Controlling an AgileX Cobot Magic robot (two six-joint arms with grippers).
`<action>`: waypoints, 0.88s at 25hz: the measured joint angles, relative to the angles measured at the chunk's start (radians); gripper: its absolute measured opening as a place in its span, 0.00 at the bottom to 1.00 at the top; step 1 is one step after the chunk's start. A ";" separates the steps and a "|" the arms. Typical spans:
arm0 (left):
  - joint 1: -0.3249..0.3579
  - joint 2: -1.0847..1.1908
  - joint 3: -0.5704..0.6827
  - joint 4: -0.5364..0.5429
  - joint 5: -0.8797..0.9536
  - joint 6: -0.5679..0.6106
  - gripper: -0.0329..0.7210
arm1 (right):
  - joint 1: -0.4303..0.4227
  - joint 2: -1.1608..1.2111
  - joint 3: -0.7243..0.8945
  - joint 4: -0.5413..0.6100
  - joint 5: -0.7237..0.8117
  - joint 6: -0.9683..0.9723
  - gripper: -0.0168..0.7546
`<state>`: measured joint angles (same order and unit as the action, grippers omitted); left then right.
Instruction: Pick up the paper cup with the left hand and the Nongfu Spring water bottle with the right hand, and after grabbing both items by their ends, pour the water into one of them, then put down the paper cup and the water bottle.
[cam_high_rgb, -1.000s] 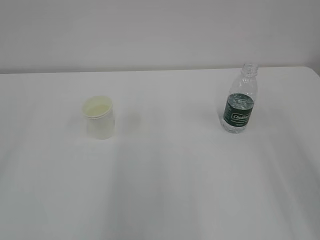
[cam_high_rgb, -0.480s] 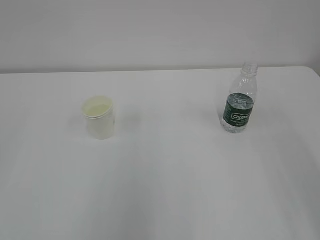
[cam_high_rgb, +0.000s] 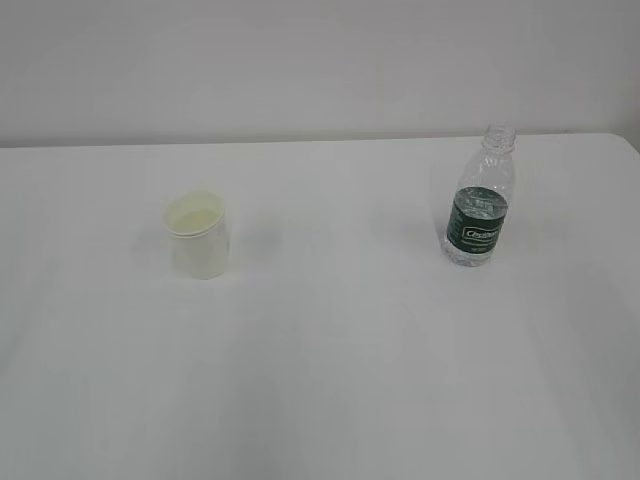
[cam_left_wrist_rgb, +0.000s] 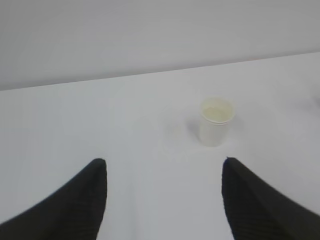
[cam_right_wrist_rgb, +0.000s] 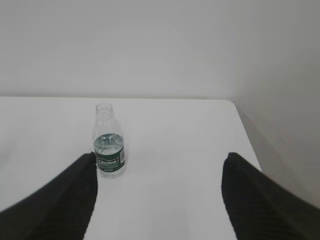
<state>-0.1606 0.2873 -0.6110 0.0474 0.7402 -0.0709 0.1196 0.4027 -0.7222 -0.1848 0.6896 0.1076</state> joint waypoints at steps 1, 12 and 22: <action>0.000 0.000 -0.026 -0.007 0.021 0.001 0.72 | 0.000 -0.012 0.000 0.011 0.022 0.000 0.79; 0.000 -0.002 -0.162 -0.102 0.366 0.002 0.72 | 0.000 -0.122 -0.002 0.092 0.258 -0.007 0.79; 0.000 -0.166 -0.123 -0.109 0.440 0.005 0.71 | 0.000 -0.250 -0.004 0.136 0.473 -0.074 0.79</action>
<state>-0.1606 0.1212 -0.7337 -0.0614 1.1805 -0.0661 0.1196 0.1529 -0.7261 -0.0491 1.1624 0.0337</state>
